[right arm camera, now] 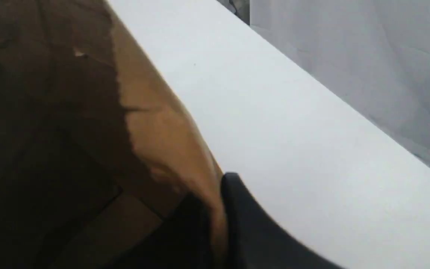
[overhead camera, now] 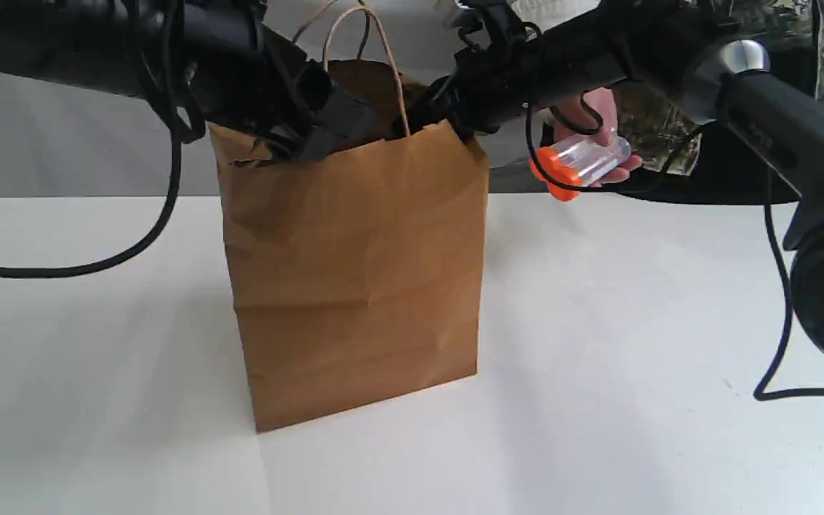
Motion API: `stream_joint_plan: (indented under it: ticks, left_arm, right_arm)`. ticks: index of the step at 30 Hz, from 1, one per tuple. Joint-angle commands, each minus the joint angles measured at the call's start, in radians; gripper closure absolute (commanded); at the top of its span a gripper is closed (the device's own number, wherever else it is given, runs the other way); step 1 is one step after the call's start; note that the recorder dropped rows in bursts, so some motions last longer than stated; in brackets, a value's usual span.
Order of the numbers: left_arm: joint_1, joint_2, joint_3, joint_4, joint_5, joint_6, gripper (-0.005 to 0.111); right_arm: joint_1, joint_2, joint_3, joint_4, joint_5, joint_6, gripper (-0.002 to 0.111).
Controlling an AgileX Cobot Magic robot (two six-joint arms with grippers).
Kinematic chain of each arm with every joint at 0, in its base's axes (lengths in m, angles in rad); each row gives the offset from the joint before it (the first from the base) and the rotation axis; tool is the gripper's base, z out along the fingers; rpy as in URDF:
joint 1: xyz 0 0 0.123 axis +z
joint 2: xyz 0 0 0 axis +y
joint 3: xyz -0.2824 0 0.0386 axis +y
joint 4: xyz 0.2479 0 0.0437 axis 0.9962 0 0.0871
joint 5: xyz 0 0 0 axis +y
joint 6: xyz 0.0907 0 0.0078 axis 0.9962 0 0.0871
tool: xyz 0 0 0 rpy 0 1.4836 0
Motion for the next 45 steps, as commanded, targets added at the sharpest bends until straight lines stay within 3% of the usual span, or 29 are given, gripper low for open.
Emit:
stream_joint_plan:
  ticks: [1, 9, 17, 23, 30, 36, 45]
  left_arm:
    - [-0.006, -0.004, 0.0, -0.013, -0.007, -0.007, 0.106]
    - [-0.006, -0.005, -0.036, 0.005, -0.004, -0.07, 0.107]
    - [-0.006, -0.005, -0.242, 0.025, 0.077, -0.139, 0.107]
    - [-0.006, 0.03, -0.357, 0.231, 0.089, -0.32, 0.107]
    - [-0.006, 0.145, -0.396, 0.225, 0.14, -0.322, 0.107]
    - [-0.006, 0.198, -0.402, 0.225, 0.077, -0.322, 0.107]
    - [-0.006, 0.216, -0.5, 0.205, 0.146, -0.366, 0.107]
  right_arm:
    - [0.003, -0.013, 0.003, -0.001, 0.004, -0.01, 0.108]
    - [0.003, -0.013, 0.003, -0.004, 0.028, 0.052, 0.108]
    - [0.003, -0.013, 0.003, -0.081, 0.124, 0.153, 0.108]
    - [0.003, -0.013, 0.003, -0.178, 0.172, 0.325, 0.108]
    - [0.003, -0.017, 0.003, -0.296, 0.172, 0.473, 0.108]
    - [0.001, -0.017, 0.003, -0.307, 0.172, 0.507, 0.108]
    - [0.001, -0.017, 0.003, -0.343, 0.172, 0.507, 0.108]
